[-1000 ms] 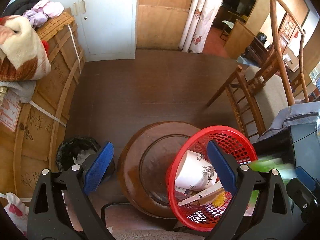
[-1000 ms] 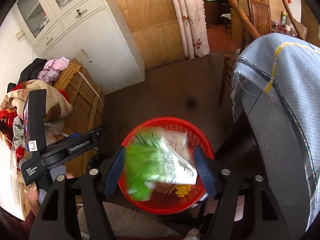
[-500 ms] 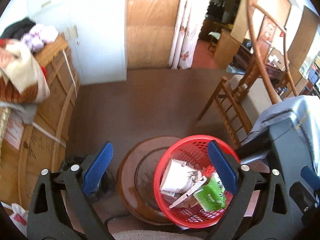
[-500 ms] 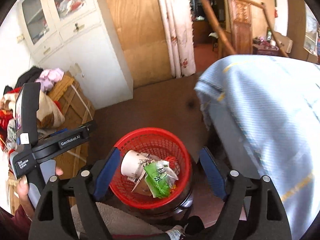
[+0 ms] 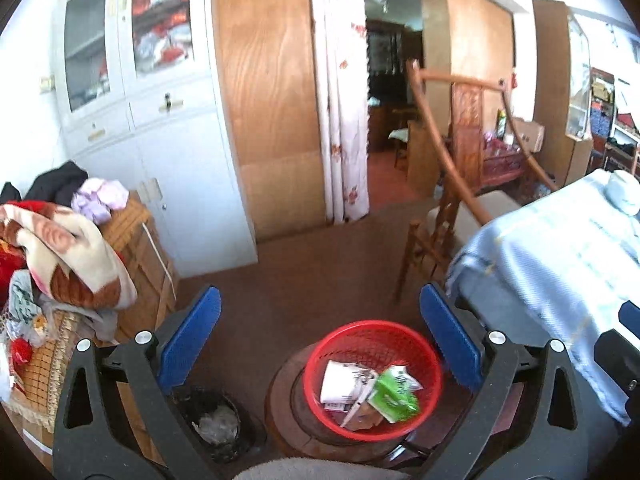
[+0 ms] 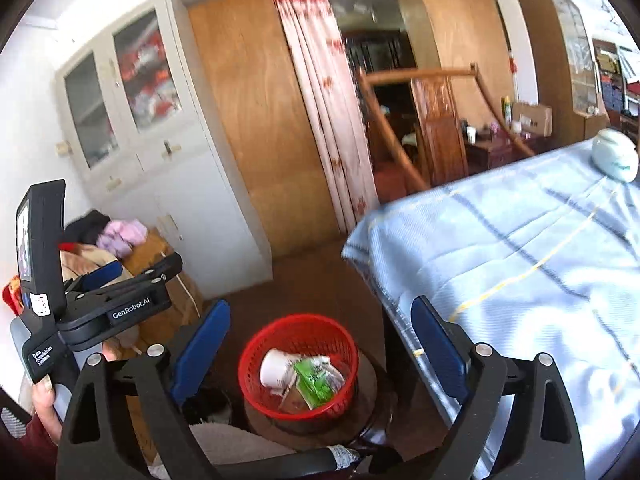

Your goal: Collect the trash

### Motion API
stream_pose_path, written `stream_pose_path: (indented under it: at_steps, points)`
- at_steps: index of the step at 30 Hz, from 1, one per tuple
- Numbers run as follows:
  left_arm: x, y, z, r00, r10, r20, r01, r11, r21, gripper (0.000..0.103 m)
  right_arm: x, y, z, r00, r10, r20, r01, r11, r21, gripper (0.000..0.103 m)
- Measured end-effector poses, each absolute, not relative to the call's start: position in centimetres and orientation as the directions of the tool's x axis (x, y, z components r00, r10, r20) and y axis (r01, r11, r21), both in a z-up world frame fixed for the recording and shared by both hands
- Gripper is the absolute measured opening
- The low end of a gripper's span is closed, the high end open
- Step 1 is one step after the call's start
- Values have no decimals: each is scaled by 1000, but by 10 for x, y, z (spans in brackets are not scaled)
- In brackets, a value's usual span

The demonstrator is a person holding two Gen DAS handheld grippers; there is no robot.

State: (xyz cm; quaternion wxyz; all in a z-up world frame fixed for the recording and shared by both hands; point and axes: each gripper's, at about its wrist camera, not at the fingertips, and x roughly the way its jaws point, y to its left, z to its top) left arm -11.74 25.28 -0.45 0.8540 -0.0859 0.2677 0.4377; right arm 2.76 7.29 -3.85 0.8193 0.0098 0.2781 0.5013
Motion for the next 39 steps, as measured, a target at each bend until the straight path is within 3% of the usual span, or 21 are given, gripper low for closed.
stream_pose_path:
  at_steps: [7, 12, 25, 39]
  points:
    - [-138, 194, 26, 471, 751, -463, -805, 581, 121, 96, 9, 16, -17, 360, 864, -352, -825, 471, 313, 97]
    - [-159, 180, 15, 436, 762, -479, -809, 565, 162, 96, -7, 20, -20, 351, 839, -416, -831, 483, 274, 97]
    - [-166, 248, -64, 375, 658, -653, -782, 603, 158, 96, -25, 112, -93, 342, 628, -700, -776, 608, 166, 97]
    - [-155, 289, -111, 359, 569, -740, -775, 624, 104, 96, -16, 156, -131, 308, 520, -796, -773, 625, 109, 97]
